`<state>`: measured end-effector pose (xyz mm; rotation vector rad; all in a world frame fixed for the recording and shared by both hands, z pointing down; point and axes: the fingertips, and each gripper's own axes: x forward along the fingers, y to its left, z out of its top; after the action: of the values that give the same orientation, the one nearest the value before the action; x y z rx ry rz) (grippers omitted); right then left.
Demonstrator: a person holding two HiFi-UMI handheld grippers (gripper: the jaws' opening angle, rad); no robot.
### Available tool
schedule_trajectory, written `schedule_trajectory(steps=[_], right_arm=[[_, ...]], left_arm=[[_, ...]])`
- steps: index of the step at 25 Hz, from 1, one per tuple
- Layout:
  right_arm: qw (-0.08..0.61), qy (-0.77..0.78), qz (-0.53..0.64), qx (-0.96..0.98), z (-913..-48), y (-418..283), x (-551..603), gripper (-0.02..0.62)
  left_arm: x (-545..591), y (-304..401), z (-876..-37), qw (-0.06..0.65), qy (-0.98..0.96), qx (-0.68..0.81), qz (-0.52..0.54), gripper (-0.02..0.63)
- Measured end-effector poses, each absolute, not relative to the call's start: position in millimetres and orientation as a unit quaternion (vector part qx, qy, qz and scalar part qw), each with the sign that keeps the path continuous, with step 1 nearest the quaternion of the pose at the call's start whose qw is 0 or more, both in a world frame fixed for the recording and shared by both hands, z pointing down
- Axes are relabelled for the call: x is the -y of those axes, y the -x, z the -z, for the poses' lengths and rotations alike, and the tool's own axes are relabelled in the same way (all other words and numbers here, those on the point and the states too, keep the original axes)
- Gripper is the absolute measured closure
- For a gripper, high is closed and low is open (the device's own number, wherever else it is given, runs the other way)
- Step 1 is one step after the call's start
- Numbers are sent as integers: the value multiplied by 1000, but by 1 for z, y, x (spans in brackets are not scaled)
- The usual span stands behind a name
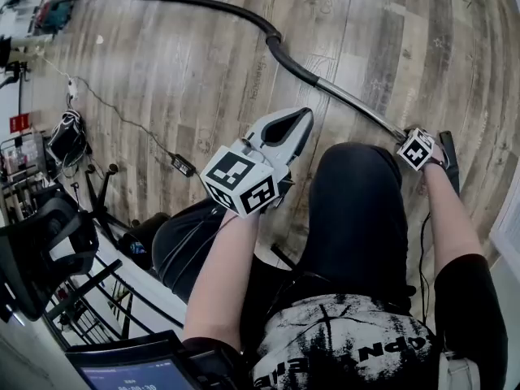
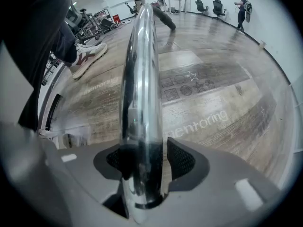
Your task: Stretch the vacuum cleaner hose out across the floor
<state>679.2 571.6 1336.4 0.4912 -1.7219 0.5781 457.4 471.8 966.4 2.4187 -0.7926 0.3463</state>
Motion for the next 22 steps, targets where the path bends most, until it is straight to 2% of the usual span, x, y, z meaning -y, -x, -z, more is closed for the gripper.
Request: schedule_trajectory(steps=[6,9,14,19,22], right_arm=[[599,-189,-246,738,-1322,-682,-595,371],[605,-181,-245,736,-1314,-687,-607,419],[608,-187,-262,726,-1306,-700,-620,462],[599,-207,-289,717,-1306,-696,-612,588],[583,-213,-328,712,-1297,-680,-615,588]], left_arm=[[-468,-468,-972,290,-906,286,-115,606],[-465,-476,-970,287,-911,276,-108,606],[-463,-488,-964,285,-917,262,-95,606],[-451,-482,-969,288,-920,249,-92,606],[-441,-473,-966,293,-921,239,-92,606]])
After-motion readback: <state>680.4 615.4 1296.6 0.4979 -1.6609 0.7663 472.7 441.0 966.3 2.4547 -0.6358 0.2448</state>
